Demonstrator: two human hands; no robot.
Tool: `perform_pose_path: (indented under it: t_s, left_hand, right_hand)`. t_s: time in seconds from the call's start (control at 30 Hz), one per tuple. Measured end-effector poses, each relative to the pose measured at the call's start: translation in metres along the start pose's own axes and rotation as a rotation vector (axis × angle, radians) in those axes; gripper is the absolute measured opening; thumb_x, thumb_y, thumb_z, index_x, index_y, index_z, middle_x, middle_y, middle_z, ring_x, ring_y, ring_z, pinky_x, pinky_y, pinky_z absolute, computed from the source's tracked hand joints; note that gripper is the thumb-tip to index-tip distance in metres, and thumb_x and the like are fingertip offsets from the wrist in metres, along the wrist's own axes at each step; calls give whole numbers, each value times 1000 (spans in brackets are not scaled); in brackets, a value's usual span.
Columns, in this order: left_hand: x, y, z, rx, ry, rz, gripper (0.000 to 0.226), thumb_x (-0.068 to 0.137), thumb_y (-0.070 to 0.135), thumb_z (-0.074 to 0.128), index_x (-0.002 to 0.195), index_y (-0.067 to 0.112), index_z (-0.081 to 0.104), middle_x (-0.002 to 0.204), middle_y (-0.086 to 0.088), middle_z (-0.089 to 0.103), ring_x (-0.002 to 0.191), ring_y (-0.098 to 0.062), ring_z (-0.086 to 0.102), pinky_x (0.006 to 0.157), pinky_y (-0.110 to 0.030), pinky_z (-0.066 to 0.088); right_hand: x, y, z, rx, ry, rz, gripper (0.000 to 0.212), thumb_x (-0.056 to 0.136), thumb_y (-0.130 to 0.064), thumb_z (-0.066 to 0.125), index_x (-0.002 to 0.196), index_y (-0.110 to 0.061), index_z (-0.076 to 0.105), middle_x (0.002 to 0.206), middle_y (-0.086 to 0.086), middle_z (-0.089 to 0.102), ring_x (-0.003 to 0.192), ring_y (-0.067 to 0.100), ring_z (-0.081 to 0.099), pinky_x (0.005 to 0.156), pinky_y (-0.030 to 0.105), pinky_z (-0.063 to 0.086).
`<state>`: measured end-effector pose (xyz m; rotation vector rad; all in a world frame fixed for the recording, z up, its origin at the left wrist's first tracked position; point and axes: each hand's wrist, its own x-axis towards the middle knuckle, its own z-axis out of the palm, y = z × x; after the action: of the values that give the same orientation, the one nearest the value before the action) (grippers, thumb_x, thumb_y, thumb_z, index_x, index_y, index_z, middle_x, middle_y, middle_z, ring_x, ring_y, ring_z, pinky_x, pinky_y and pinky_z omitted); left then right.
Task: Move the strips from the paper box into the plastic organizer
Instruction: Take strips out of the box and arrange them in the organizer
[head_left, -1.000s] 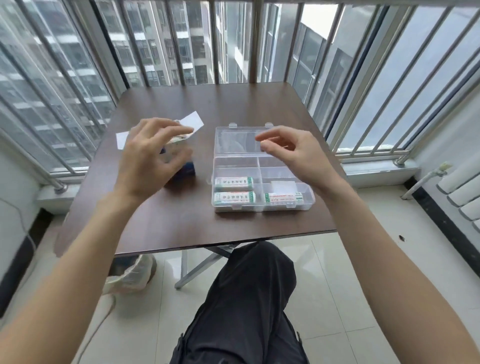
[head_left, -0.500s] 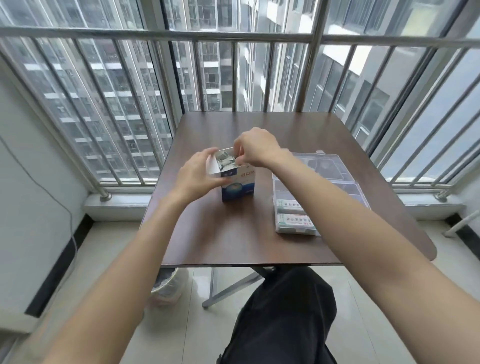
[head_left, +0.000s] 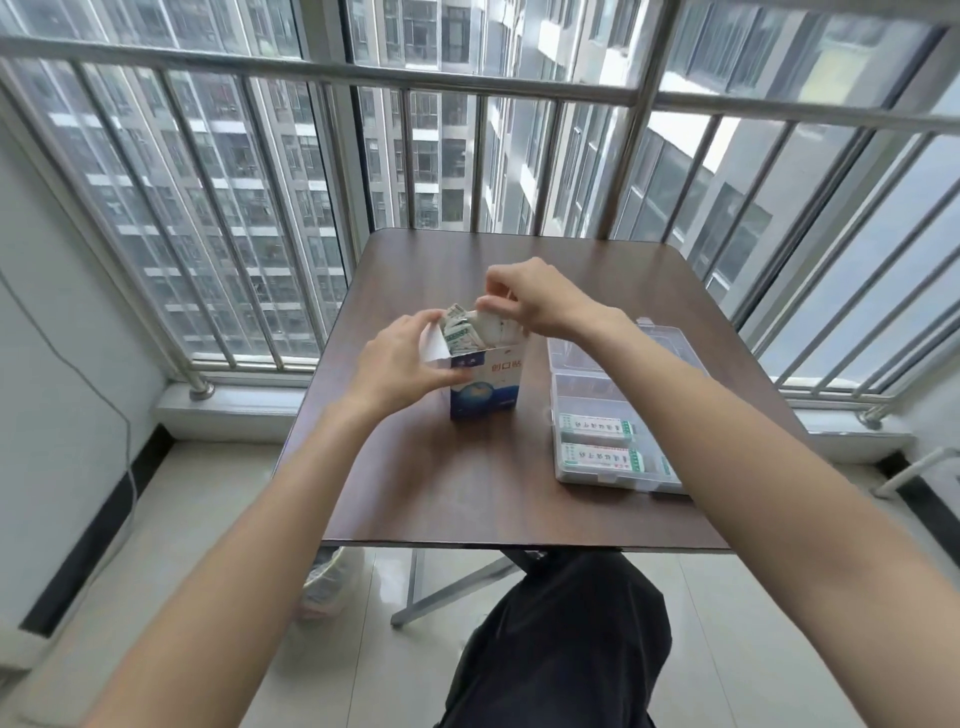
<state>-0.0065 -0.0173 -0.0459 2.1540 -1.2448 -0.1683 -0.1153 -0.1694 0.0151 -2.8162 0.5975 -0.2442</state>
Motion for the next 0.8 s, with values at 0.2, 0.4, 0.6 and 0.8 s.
perform_pose_path:
  t_s: [0.2, 0.4, 0.6, 0.8]
  left_hand:
    - [1, 0, -1, 20, -26, 2, 79, 65, 52, 79, 134, 29, 45, 127, 0, 56, 120, -20, 49, 94, -33, 38]
    - [2, -2, -1, 26, -34, -12, 83, 65, 54, 78, 135, 29, 44, 130, 2, 55, 122, -19, 48, 94, -32, 37]
    - [2, -1, 0, 41, -41, -8, 83, 67, 55, 76, 137, 29, 42, 132, 1, 53, 124, -18, 46, 94, -31, 36]
    - [1, -1, 1, 52, -47, -17, 81, 68, 54, 75, 137, 30, 41, 133, 2, 52, 124, -17, 46, 93, -32, 37]
  right_hand:
    - [-7, 4, -14, 235, -65, -31, 32, 88, 1, 60, 115, -15, 60, 97, 0, 66, 82, 14, 63, 76, 23, 52]
    - [-10, 7, -14, 210, -117, 12, 32, 86, -16, 65, 118, -17, 60, 111, 3, 63, 96, 14, 58, 84, 25, 47]
    - [-3, 2, -1, -269, 55, 140, 57, 82, -67, 52, 93, -12, 63, 91, 5, 65, 84, 24, 60, 70, 34, 48]
    - [5, -7, 10, -371, -1, 30, 35, 82, -48, 66, 96, -15, 68, 104, 9, 66, 95, 29, 61, 68, 32, 41]
